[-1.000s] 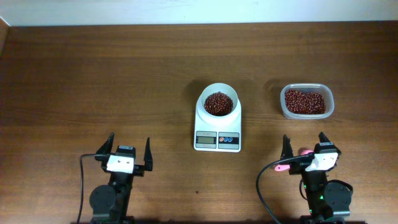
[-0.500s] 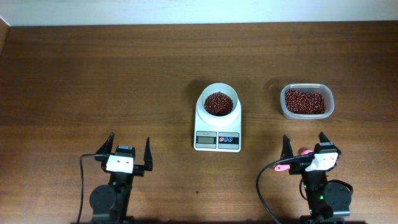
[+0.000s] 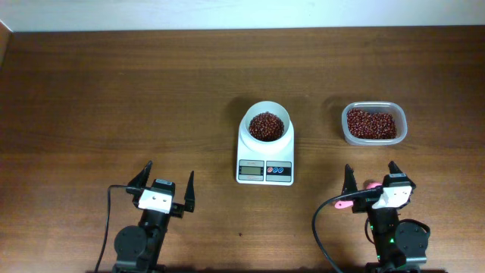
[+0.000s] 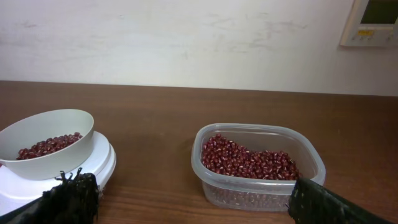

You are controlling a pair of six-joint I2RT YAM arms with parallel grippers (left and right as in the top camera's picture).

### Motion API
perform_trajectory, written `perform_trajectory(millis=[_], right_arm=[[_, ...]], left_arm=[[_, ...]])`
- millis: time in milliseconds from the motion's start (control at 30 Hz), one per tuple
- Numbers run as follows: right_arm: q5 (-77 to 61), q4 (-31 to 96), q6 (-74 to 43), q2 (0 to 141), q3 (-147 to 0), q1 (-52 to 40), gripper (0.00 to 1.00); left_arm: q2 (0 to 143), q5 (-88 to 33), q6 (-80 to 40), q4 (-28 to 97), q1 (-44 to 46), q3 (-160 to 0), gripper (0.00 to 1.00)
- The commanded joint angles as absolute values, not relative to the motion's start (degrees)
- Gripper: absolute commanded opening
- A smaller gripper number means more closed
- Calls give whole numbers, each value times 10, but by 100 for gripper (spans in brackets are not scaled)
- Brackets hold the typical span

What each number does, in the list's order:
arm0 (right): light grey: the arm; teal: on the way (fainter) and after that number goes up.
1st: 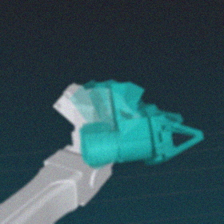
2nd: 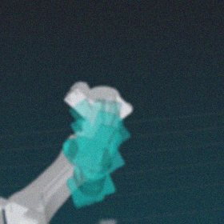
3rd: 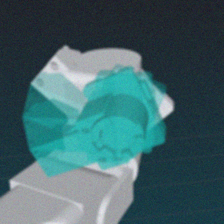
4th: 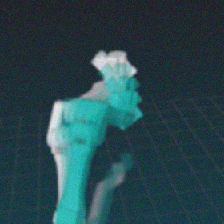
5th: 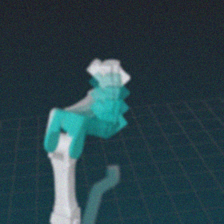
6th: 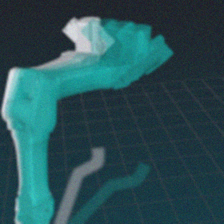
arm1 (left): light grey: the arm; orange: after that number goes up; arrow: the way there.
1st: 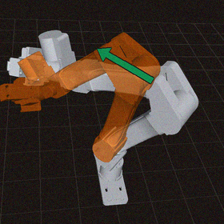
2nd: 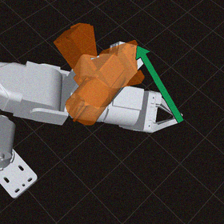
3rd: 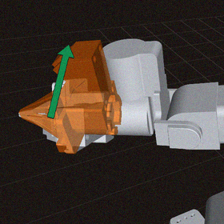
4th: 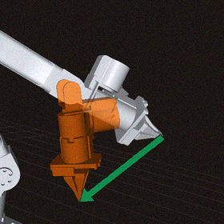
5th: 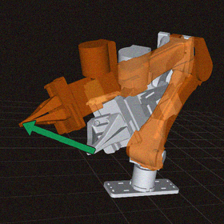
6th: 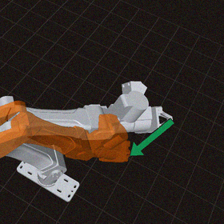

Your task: Scoop and weigh 50g on scale

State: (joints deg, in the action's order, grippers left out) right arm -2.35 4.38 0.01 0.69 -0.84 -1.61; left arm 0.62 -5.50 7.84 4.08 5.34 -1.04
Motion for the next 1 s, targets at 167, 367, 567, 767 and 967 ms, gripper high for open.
perform_trajectory(millis=[167, 367, 567, 767, 967], right_arm=[[-17, 44, -4, 2, -3, -23, 99], [-17, 44, -4, 2, -3, -23, 99], [-17, 44, -4, 2, -3, -23, 99], [-17, 44, -4, 2, -3, -23, 99], [-17, 44, -4, 2, -3, -23, 99]], left_arm=[[3, -51, 73, 41, 38, -5, 99], [3, -51, 73, 41, 36, -5, 99], [3, -51, 73, 41, 36, -5, 99], [3, -51, 73, 41, 36, -5, 99], [3, -51, 73, 41, 36, -5, 99]])
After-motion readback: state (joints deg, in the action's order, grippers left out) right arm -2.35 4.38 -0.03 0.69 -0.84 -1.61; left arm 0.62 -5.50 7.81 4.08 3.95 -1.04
